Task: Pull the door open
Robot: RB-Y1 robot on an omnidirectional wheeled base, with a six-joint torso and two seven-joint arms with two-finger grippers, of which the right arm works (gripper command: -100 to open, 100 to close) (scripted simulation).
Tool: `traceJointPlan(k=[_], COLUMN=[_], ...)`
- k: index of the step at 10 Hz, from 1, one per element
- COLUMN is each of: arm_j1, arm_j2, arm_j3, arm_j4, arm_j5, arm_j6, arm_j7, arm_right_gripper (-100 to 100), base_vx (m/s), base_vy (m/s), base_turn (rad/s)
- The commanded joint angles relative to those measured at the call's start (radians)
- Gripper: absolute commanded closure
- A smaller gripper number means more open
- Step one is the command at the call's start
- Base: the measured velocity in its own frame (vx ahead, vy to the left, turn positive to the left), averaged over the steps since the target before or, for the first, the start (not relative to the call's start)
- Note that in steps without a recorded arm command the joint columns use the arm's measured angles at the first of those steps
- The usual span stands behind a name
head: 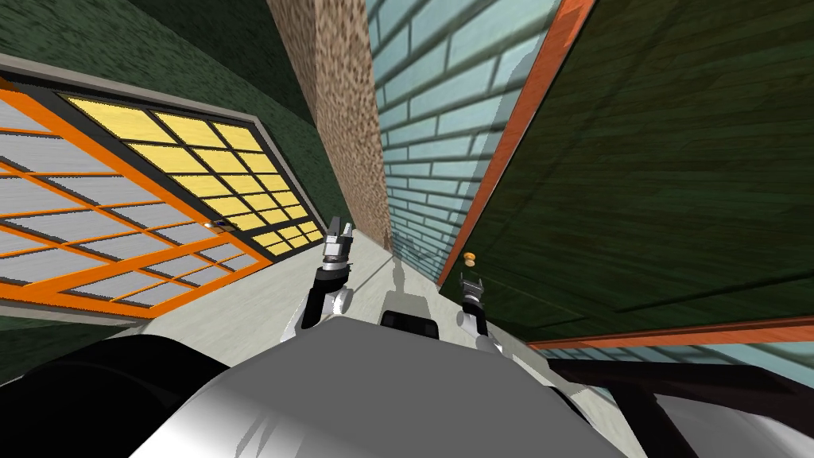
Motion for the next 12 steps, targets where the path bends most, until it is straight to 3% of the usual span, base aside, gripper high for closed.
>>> traceJointPlan(k=[1,4,5,12], arm_j1=[-0.001,-0.002,-0.003,0.053], arm_j2=[0.006,0.014,0.012,-0.045], arm_j3=[0.004,0.009,0.009,-0.078], arm_j4=[-0.006,-0.013,-0.008,-0.019], arm_j5=[-0.015,-0.035,-0.030,0.004], arm_j6=[0.002,0.005,0.003,0.006], arm_j7=[-0.042,-0.093,-0.082,-0.163], arm_right_gripper=[-100,-100,-100,-100], base_vx=[-0.064,-0.065,-0.027,0.188], base_vy=[-0.016,-0.020,-0.010,-0.025], base_turn=[0.029,0.029,0.006,0.114])
